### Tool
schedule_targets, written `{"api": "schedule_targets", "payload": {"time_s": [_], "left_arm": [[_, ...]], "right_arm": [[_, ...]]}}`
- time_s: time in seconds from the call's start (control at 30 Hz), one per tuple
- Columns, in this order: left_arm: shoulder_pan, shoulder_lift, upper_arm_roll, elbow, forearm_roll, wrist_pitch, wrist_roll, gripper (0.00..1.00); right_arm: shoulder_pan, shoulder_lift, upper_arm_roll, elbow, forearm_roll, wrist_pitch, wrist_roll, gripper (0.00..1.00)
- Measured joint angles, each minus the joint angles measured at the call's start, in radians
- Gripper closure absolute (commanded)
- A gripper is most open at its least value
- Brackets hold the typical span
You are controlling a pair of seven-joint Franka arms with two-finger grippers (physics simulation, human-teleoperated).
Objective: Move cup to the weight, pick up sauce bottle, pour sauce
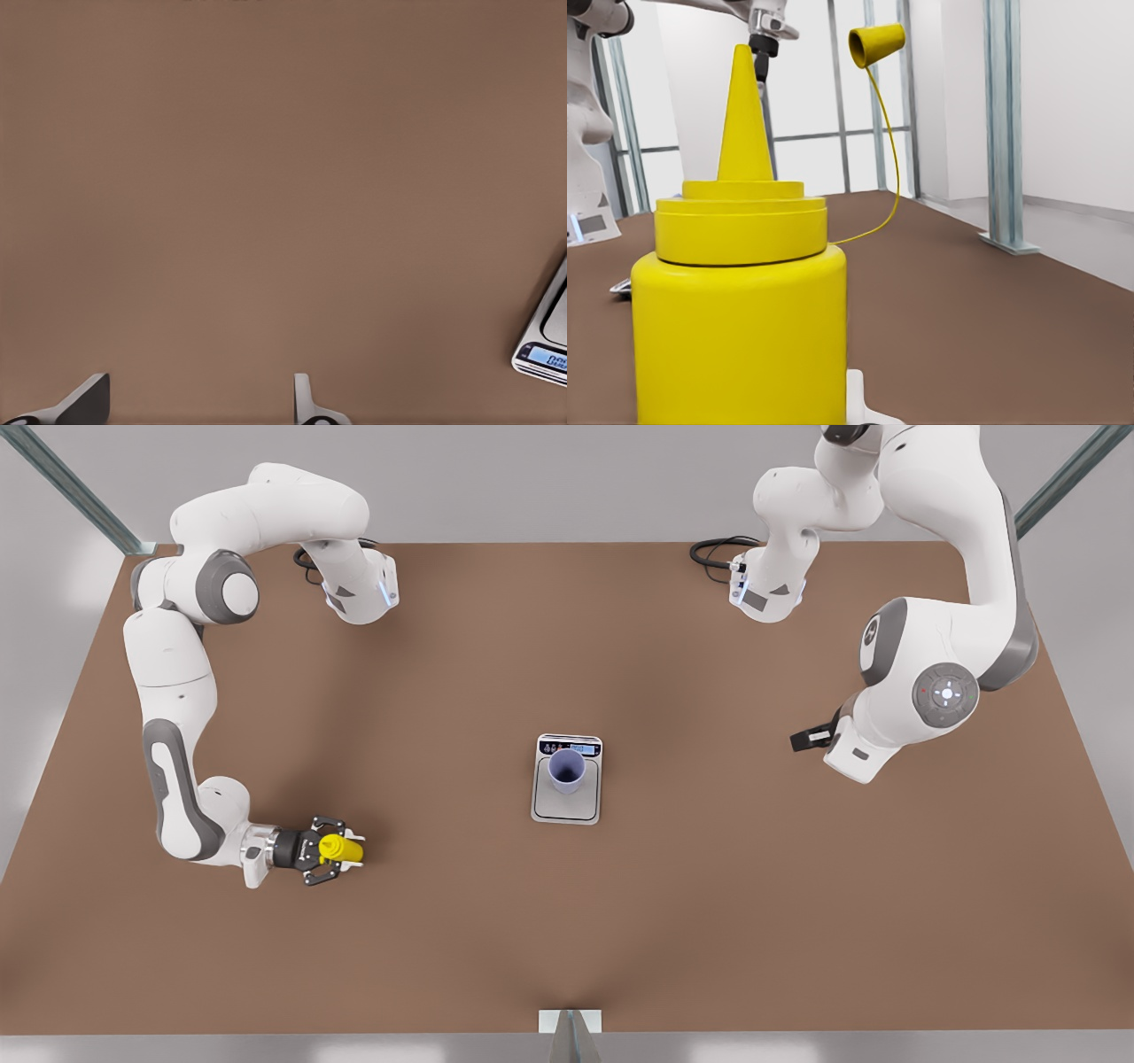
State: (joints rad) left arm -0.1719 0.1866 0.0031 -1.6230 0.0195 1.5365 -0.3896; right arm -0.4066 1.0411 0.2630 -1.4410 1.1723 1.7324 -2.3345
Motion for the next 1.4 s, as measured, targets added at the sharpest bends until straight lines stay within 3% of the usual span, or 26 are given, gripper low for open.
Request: {"api": "schedule_targets", "payload": {"time_s": [0.23, 0.3, 0.33, 0.37, 1.07, 1.33, 1.4], "left_arm": [[-0.001, 0.0, 0.0, 0.0, 0.0, -0.006, -0.001, 0.0], [-0.001, -0.001, 0.0, 0.0, 0.0, -0.007, -0.006, 0.0], [-0.001, -0.001, 0.0, 0.0, 0.0, -0.007, -0.006, 0.0], [-0.012, 0.0, 0.0, 0.0, 0.0, -0.007, -0.007, 0.0], [-0.015, -0.001, 0.0, 0.0, 0.0, -0.018, -0.008, 0.0], [-0.017, -0.002, 0.0, 0.0, -0.001, -0.024, -0.008, 0.0], [-0.017, -0.002, 0.0, 0.0, -0.001, -0.024, -0.008, 0.0]], "right_arm": [[0.001, 0.005, 0.001, 0.002, -0.003, 0.011, -0.003, 0.54], [-0.001, 0.005, 0.001, 0.001, -0.004, 0.012, 0.005, 0.3], [-0.001, 0.005, 0.001, 0.0, -0.007, 0.01, 0.007, 0.24], [-0.003, 0.005, 0.001, 0.001, -0.011, 0.007, 0.01, 0.0], [-0.016, 0.005, -0.001, -0.004, -0.035, -0.004, 0.008, 0.0], [-0.139, -0.015, 0.006, -0.075, -0.149, -0.005, 0.007, 0.0], [-0.345, -0.287, 0.05, -0.242, -0.3, -0.095, 0.026, 0.0]]}}
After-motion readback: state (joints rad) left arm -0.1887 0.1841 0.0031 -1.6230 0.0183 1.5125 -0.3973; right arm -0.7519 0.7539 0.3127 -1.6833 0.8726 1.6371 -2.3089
